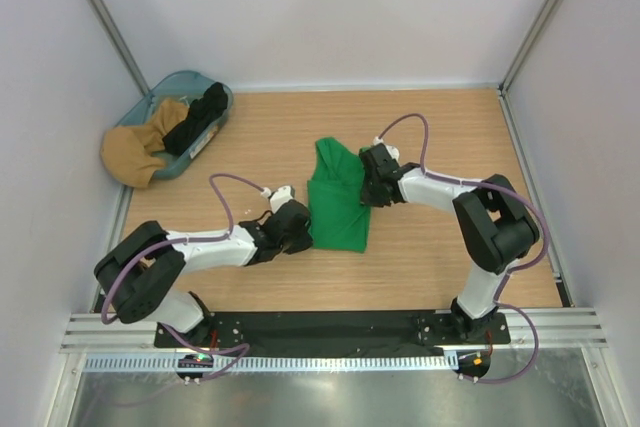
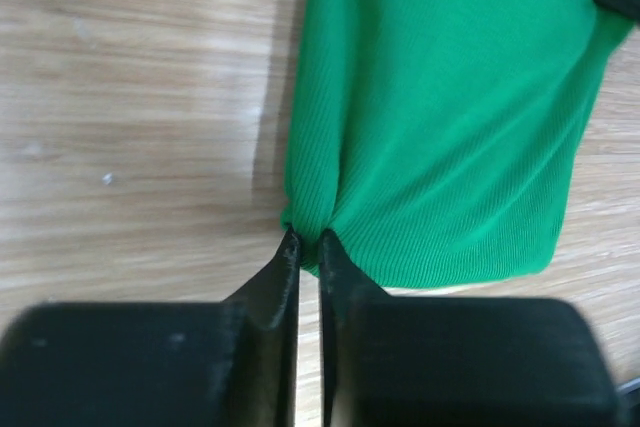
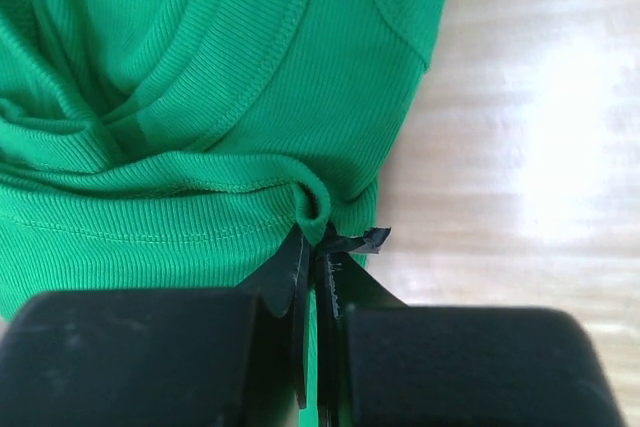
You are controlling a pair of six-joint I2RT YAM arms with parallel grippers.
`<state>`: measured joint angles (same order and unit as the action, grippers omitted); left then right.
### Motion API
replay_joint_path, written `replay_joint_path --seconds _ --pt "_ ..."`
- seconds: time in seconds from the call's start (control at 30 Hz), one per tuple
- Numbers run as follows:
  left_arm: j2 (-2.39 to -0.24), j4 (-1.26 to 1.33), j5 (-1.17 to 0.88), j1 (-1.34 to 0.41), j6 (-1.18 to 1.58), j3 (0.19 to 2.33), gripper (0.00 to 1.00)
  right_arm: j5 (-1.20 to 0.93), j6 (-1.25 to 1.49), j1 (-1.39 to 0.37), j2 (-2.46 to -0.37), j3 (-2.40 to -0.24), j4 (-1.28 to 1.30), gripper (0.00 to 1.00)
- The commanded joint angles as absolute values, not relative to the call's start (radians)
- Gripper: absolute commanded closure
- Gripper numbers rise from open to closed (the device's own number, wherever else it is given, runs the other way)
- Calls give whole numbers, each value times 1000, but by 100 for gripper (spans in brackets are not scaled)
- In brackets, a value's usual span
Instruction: Fold and stack the tank tops
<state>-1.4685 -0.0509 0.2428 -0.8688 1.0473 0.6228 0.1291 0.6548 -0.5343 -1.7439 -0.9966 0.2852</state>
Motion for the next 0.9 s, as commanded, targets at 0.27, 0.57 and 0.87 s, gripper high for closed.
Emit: replay_joint_path --seconds 0.27,0.57,0.87 --pt "-1439 -71 385 -1012 1147 585 100 150 531 -523 -1697 -1036 298 52" --pt "-1450 -97 391 -1046 1143 586 99 12 511 -532 -1405 -787 307 45" --pt "-1434 -110 353 -1049 1085 586 74 -139 522 -569 -1328 -624 281 47"
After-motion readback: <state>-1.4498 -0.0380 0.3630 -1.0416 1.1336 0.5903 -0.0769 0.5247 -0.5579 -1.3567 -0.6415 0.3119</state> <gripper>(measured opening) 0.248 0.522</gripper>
